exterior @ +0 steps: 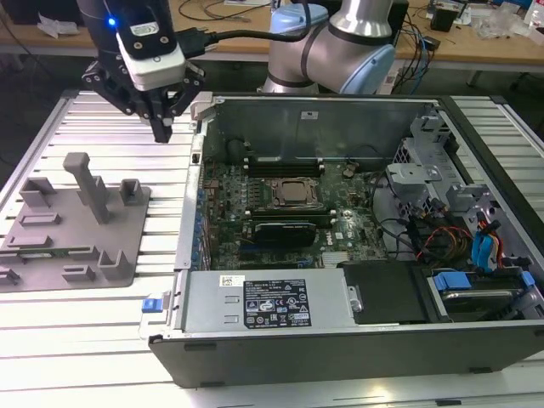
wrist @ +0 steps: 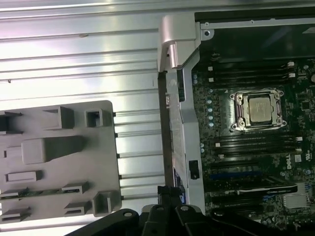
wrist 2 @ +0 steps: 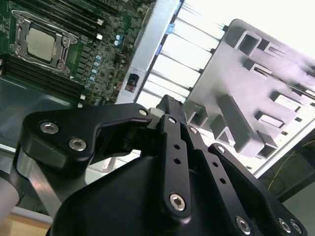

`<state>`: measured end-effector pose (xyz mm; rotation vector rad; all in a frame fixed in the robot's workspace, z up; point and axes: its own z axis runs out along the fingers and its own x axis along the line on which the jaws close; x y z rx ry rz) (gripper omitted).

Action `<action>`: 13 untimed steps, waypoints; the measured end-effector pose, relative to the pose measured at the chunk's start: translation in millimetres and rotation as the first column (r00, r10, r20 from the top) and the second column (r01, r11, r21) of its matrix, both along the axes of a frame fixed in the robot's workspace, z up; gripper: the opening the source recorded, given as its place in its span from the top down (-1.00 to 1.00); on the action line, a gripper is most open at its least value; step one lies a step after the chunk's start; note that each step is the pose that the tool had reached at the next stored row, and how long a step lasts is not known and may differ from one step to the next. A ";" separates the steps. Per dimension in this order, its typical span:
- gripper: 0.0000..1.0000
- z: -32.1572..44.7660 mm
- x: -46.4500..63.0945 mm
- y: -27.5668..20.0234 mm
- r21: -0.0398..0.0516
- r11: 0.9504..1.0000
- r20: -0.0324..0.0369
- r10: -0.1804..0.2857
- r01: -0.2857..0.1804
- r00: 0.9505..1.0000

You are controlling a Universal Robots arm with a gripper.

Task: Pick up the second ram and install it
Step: 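Reach for the second ram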

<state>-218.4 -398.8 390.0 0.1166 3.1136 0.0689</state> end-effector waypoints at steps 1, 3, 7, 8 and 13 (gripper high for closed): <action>0.84 -0.1 -3.2 0.0 0.000 1.000 0.000 0.000 0.000 1.000; 0.84 -0.4 -8.3 0.0 0.000 1.000 0.000 0.000 0.000 1.000; 0.84 -0.8 -24.4 0.0 0.000 1.000 0.000 0.000 0.000 1.000; 0.84 -0.9 -30.7 0.0 0.000 1.000 0.000 0.000 0.000 1.000; 0.84 -1.4 -46.6 0.0 0.000 1.000 0.000 0.000 0.000 1.000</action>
